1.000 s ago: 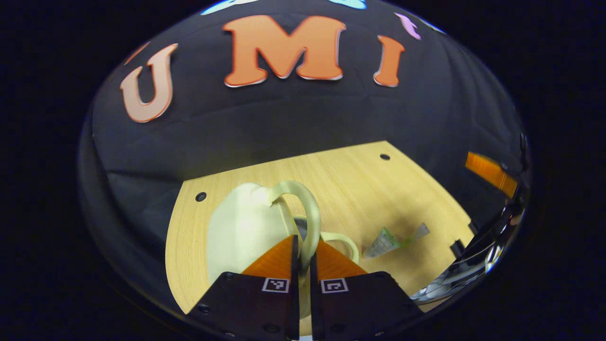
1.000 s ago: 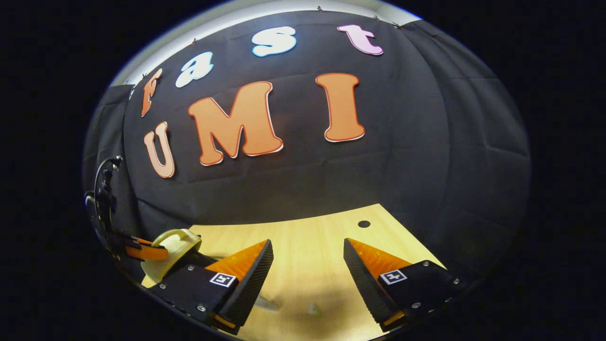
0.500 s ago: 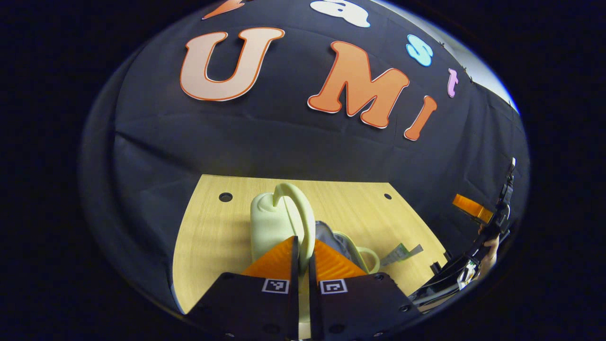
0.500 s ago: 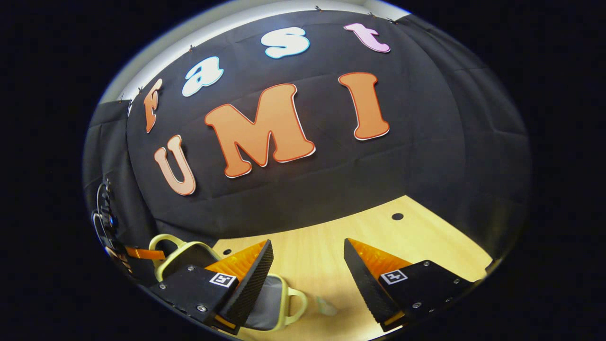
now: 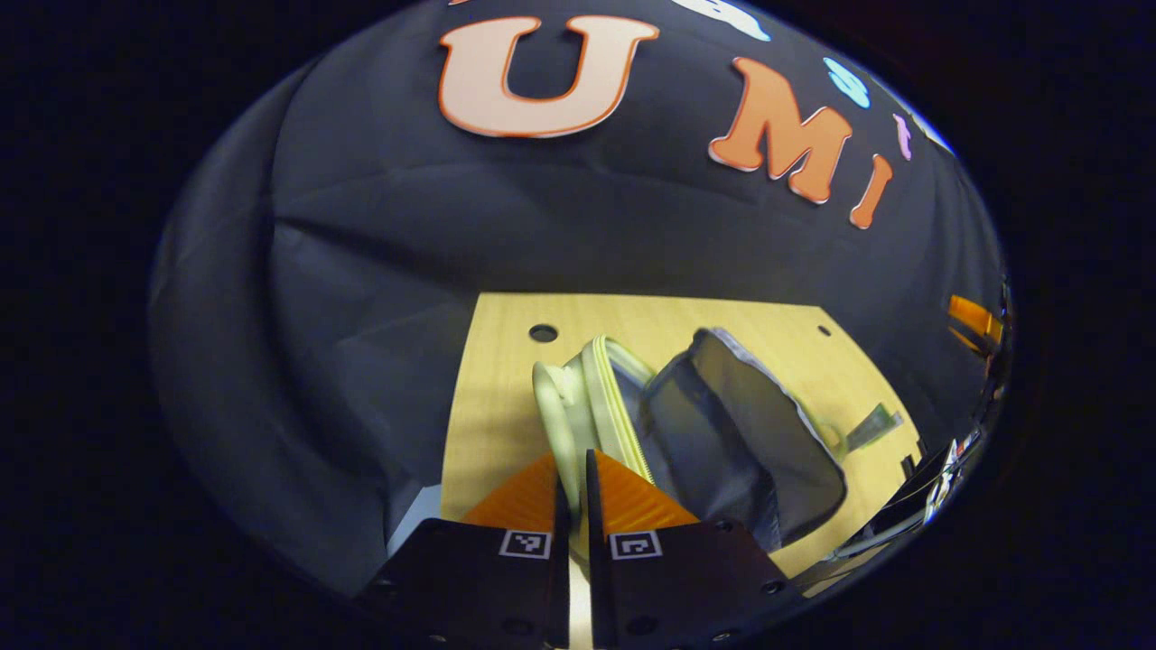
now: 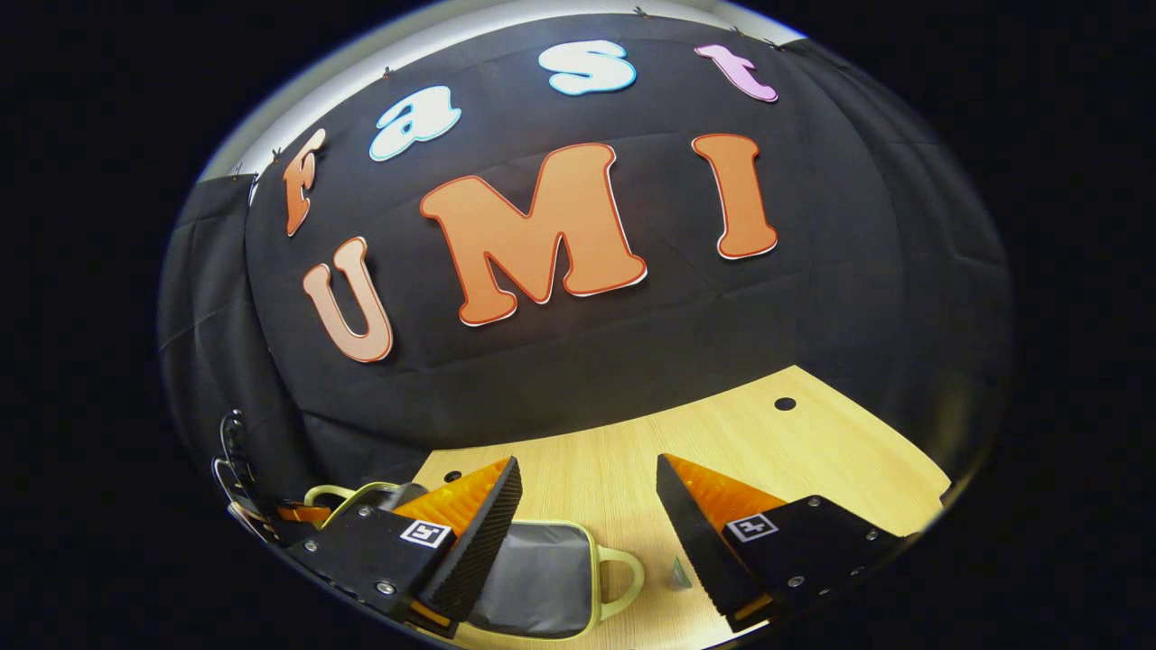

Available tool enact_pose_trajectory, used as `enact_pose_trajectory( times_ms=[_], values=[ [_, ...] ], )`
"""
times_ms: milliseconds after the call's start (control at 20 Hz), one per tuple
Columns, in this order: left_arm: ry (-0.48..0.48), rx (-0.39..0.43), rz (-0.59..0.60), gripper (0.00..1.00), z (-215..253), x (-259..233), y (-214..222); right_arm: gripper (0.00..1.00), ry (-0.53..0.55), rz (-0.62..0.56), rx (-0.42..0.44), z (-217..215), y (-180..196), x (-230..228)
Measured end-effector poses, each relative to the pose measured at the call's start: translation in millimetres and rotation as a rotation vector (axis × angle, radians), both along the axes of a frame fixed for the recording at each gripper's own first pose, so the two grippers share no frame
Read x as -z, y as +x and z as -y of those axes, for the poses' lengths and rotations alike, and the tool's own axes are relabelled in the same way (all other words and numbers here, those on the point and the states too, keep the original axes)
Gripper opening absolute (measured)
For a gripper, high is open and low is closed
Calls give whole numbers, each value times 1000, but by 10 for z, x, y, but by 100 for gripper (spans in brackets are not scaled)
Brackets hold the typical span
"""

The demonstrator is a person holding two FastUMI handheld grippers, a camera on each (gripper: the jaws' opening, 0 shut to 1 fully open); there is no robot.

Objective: First open the suitcase, pack the skin care products into it, and then close the suitcase.

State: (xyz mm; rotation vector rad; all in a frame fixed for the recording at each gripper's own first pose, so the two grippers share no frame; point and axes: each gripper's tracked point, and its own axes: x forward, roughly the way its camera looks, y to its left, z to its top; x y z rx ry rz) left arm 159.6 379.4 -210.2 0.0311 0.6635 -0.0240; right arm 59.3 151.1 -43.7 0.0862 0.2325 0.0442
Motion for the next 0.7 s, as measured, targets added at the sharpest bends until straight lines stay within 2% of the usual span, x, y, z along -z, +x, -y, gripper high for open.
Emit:
enact_pose_trajectory(
  times_ms=[50, 100, 500, 700],
  values=[
    [1, -17, -14, 10, -147, 148, 0, 100, -15, -3, 9, 12, -6, 27],
    [-8, -30, -29, 9, -240, 272, 0, 95, -28, -9, 14, 31, -4, 54],
    [-116, -146, -161, 10, -661, 1301, -112, 95, -74, -38, 40, 177, -104, 160],
    [-154, -210, -188, 10, -712, 1463, -143, 95, -89, -31, 68, 348, -163, 138]
  ],
)
